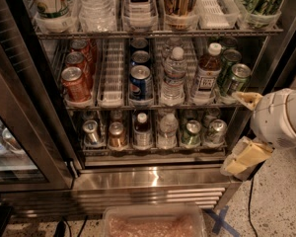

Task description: Pick blue plastic bottle from middle shelf of fridge

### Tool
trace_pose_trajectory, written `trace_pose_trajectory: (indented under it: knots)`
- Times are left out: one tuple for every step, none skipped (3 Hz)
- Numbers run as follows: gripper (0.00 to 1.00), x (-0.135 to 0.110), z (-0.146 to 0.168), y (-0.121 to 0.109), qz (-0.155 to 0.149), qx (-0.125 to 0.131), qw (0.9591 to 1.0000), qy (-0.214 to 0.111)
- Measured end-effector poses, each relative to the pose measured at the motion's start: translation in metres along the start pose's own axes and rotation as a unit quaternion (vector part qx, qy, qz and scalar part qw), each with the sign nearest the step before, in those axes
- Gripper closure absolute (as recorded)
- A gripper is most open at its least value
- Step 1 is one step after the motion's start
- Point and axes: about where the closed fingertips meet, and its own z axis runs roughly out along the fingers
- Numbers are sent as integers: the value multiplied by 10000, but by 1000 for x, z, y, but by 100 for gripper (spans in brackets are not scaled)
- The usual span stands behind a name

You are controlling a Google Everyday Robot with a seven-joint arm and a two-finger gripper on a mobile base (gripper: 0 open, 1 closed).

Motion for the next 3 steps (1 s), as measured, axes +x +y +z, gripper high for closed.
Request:
trace_pose_trajectory:
  knots:
    - [0, 0, 10, -6, 250, 277, 9992, -165]
    - [0, 9, 35, -28, 889, 772, 9924, -356]
    - [0, 15, 47, -51, 1381, 1223, 9817, -479]
